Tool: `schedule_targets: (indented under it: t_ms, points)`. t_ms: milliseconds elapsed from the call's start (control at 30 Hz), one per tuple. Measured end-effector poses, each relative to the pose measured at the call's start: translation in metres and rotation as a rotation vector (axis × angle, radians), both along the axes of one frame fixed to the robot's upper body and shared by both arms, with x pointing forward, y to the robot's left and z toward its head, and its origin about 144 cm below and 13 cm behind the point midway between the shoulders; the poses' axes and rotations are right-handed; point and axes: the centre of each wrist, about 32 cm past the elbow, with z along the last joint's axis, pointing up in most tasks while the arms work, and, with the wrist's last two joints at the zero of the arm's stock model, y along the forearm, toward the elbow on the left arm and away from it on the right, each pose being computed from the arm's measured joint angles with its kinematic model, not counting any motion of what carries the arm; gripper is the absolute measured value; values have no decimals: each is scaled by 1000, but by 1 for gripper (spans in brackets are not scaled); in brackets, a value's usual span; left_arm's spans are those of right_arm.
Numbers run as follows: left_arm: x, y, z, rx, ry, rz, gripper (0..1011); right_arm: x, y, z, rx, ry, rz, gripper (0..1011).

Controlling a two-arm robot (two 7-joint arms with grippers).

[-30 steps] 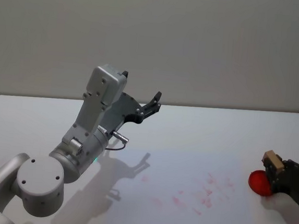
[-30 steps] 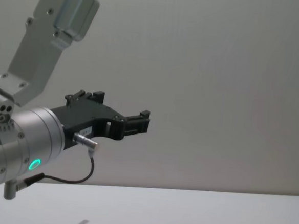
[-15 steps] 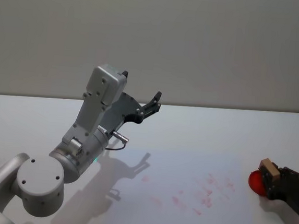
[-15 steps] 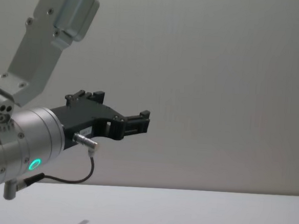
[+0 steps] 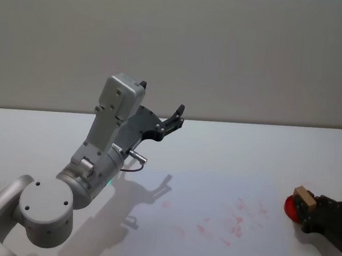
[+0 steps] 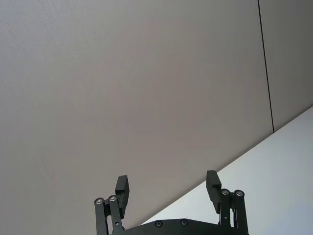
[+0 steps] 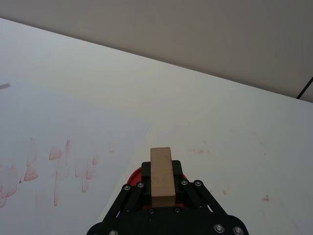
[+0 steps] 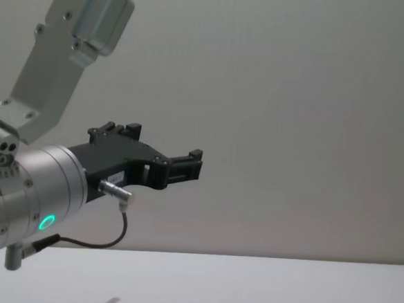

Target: Use the one hand to pick up the stamp and affix it onto the A4 paper.

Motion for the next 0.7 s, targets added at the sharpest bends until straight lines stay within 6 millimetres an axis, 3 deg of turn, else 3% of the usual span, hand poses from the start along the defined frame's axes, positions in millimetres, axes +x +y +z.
schedule_targets:
  t_ms: [300,500,600,700]
  points:
    - [0,0,0,0,0,0,1001,0,1,-1,-4,6,4,252]
    - [0,0,0,0,0,0,1001,0,2,-2,-4,-1,3,423]
    - [0,0,0,0,0,0,1001,2,4,-1,-2,-9,0,563]
    - [0,0,0,0,0,0,1001,3,4,-1,0,-13,-2,624]
